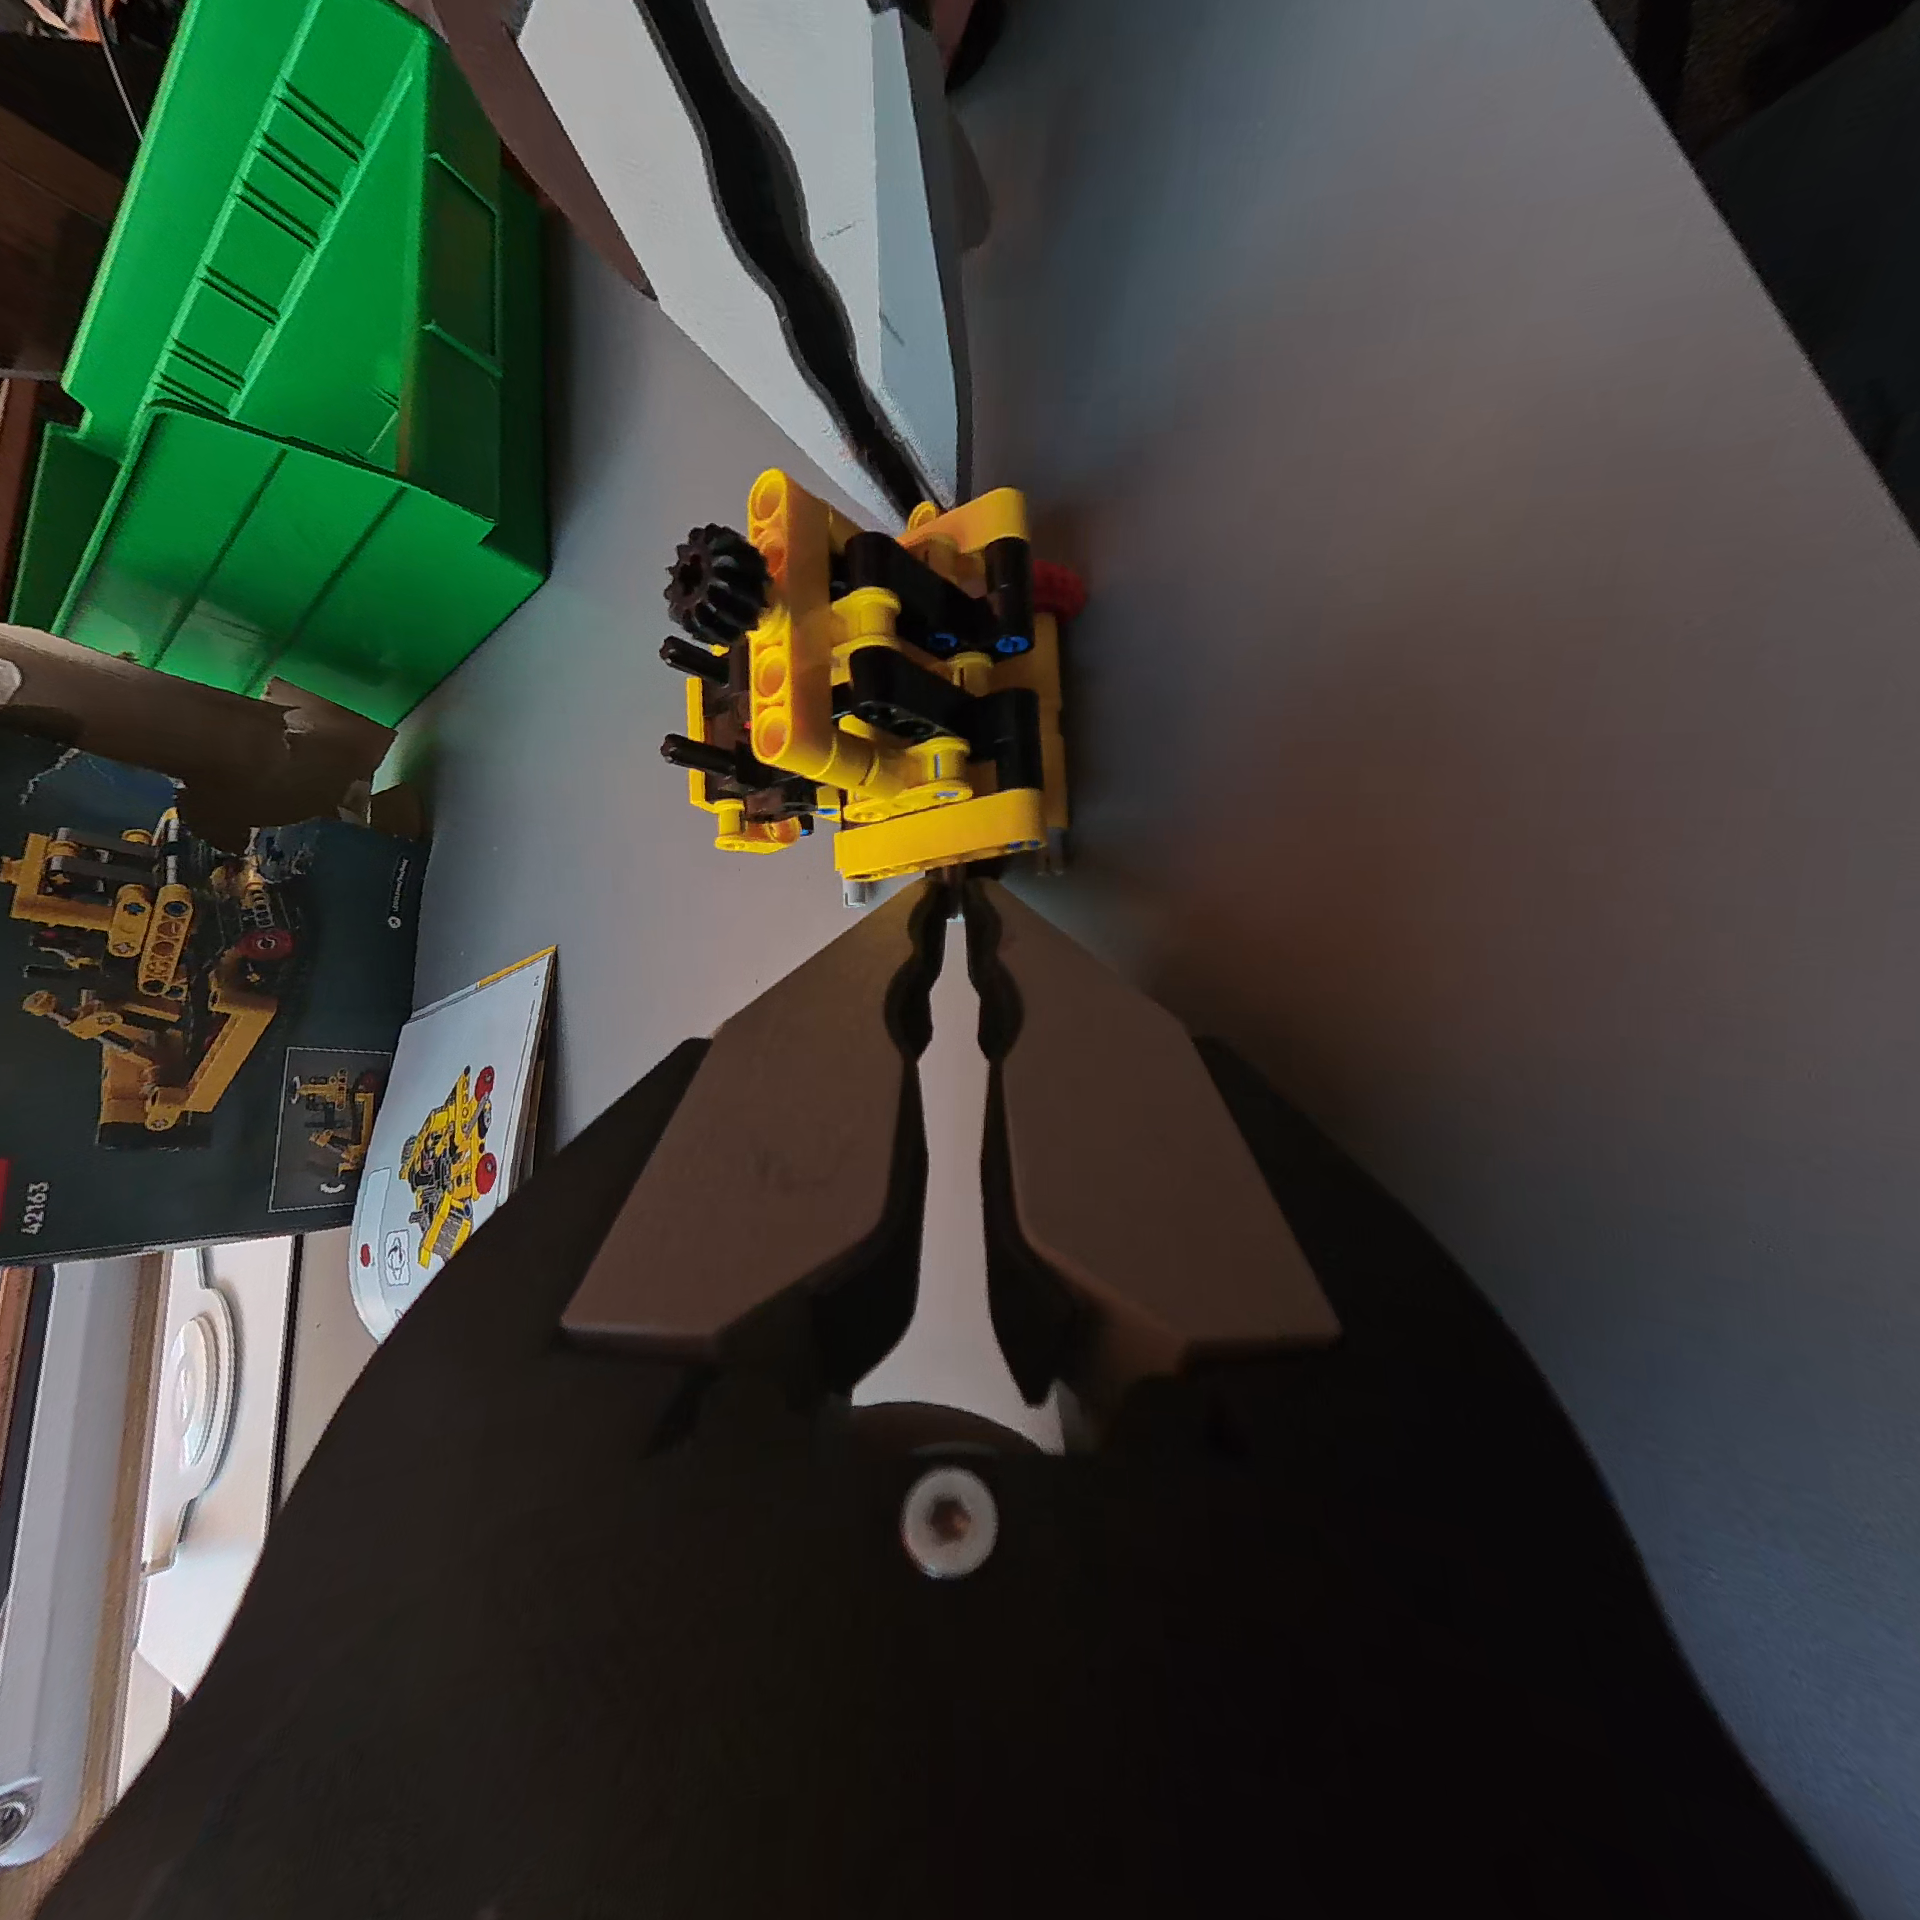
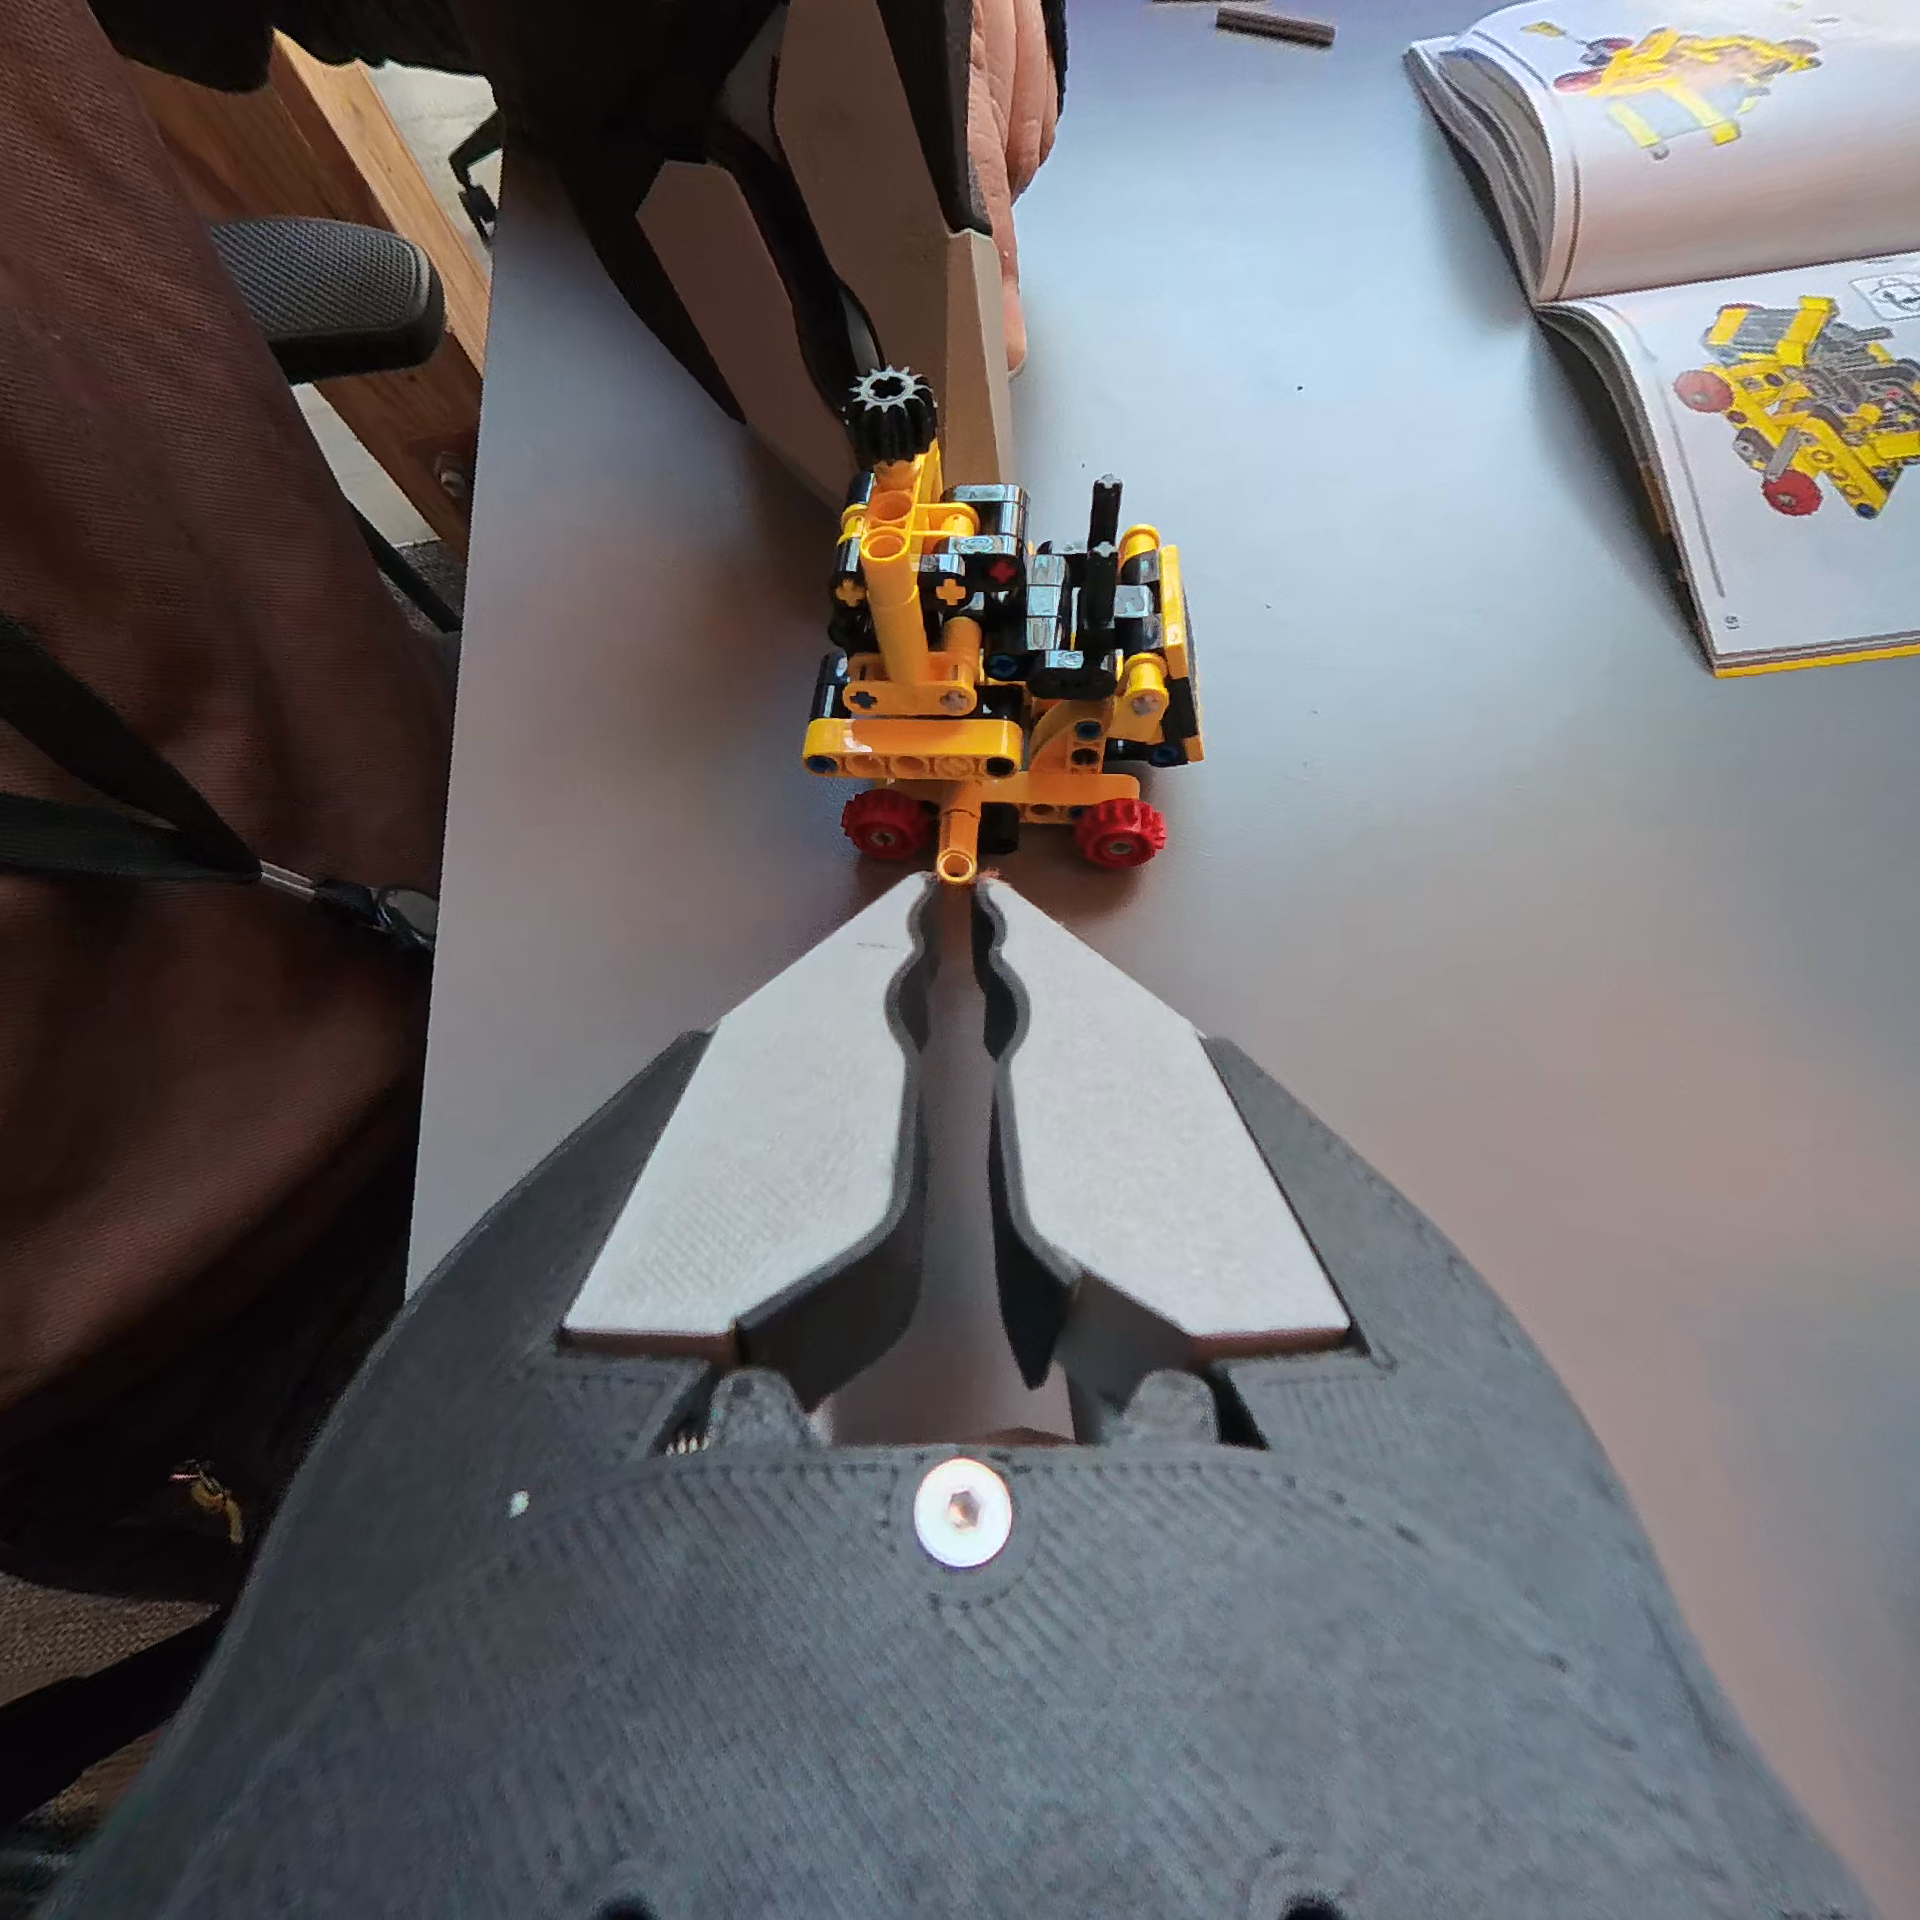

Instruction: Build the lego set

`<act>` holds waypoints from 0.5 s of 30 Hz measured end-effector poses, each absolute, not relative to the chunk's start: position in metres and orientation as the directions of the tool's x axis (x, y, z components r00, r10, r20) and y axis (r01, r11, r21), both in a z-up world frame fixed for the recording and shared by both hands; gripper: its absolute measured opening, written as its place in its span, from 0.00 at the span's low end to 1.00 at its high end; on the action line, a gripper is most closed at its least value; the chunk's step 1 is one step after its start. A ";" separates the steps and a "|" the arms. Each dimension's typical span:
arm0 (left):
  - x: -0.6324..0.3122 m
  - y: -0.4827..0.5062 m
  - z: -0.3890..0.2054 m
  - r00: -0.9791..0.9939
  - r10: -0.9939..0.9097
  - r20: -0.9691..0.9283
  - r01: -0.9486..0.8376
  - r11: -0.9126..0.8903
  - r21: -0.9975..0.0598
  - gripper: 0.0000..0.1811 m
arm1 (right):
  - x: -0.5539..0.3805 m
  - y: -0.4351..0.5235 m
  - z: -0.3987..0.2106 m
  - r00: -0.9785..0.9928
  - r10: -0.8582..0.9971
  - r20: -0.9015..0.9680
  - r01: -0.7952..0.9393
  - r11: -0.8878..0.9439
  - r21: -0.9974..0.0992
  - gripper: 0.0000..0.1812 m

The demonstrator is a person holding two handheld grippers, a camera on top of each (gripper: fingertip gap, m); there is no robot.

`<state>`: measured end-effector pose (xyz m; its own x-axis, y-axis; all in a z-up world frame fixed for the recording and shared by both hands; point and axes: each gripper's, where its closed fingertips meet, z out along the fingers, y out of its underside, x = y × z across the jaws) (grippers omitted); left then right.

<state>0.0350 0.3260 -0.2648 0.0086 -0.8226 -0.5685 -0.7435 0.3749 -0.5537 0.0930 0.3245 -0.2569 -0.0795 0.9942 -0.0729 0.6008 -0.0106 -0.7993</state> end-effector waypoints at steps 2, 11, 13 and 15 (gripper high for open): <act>0.035 0.326 -0.265 0.008 -0.823 -0.568 -0.745 0.374 -0.553 0.00 | 0.093 0.324 -0.257 -0.079 0.994 -0.073 0.602 -0.010 -0.798 0.01; 0.035 0.327 -0.264 0.011 -0.814 -0.581 -0.758 0.373 -0.536 0.00 | 0.092 0.327 -0.259 -0.069 0.995 -0.066 0.621 -0.009 -0.783 0.00; 0.036 0.325 -0.264 0.009 -0.817 -0.577 -0.756 0.372 -0.539 0.00 | 0.092 0.326 -0.259 -0.070 0.995 -0.065 0.623 -0.007 -0.782 0.01; 0.036 0.325 -0.264 0.007 -0.814 -0.581 -0.758 0.375 -0.534 0.00 | 0.092 0.326 -0.259 -0.074 0.995 -0.070 0.625 -0.008 -0.780 0.00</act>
